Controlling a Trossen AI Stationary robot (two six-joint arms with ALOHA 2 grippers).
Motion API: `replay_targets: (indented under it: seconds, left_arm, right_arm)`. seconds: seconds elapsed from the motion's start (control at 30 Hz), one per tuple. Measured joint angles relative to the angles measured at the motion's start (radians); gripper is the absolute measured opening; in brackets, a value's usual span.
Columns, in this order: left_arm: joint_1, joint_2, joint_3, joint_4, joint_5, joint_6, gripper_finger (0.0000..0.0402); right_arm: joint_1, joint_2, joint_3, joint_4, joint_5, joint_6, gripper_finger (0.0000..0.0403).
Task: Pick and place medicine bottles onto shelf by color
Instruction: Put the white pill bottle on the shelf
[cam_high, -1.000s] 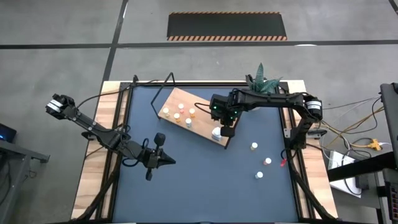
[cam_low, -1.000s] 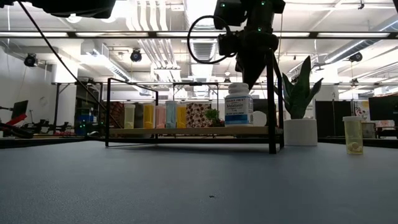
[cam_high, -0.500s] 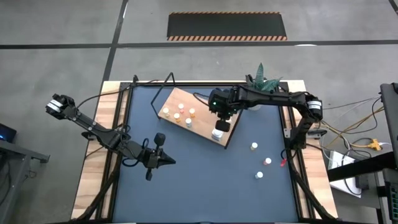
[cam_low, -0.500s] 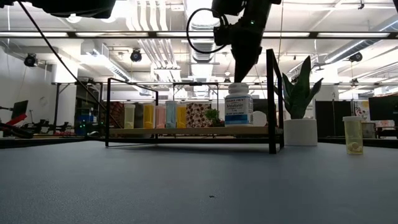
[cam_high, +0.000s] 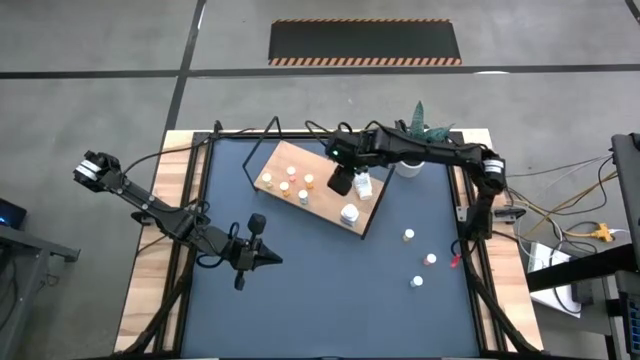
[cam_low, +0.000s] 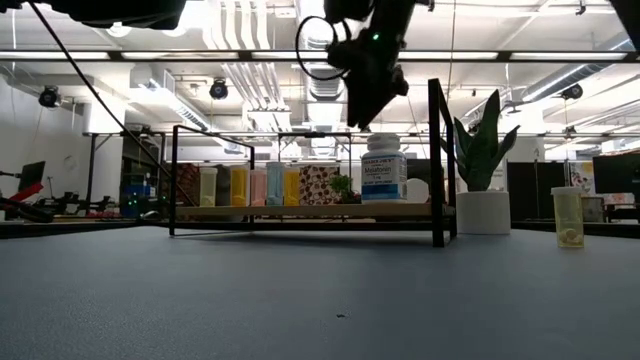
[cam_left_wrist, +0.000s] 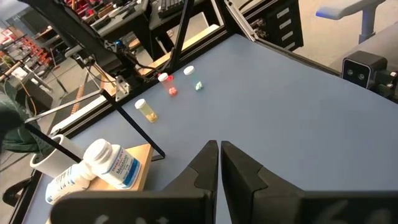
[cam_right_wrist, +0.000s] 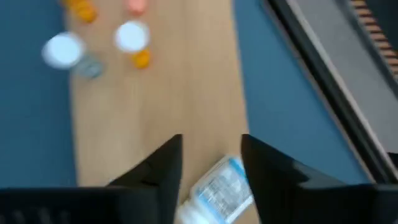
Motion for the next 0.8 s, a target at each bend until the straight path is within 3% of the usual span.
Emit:
replay_targets:
  seconds: [0.4, 0.6, 0.8]
  left_arm:
    - [0.0, 0.0, 0.0, -0.001, 0.0, 0.0, 0.0001]
    - [0.0, 0.0, 0.0, -0.002, 0.0, -0.001, 0.0001]
    - [0.0, 0.0, 0.0, -0.002, 0.0, -0.002, 0.0001]
  right_arm:
    - [-0.089, 0.182, 0.126, -0.338, -0.007, 0.168, 0.0291]
    - [-0.087, 0.224, 0.129, -0.356, -0.102, 0.182, 0.0323]
    - [-0.094, 0.27, 0.129, -0.358, -0.112, 0.186, 0.0329]
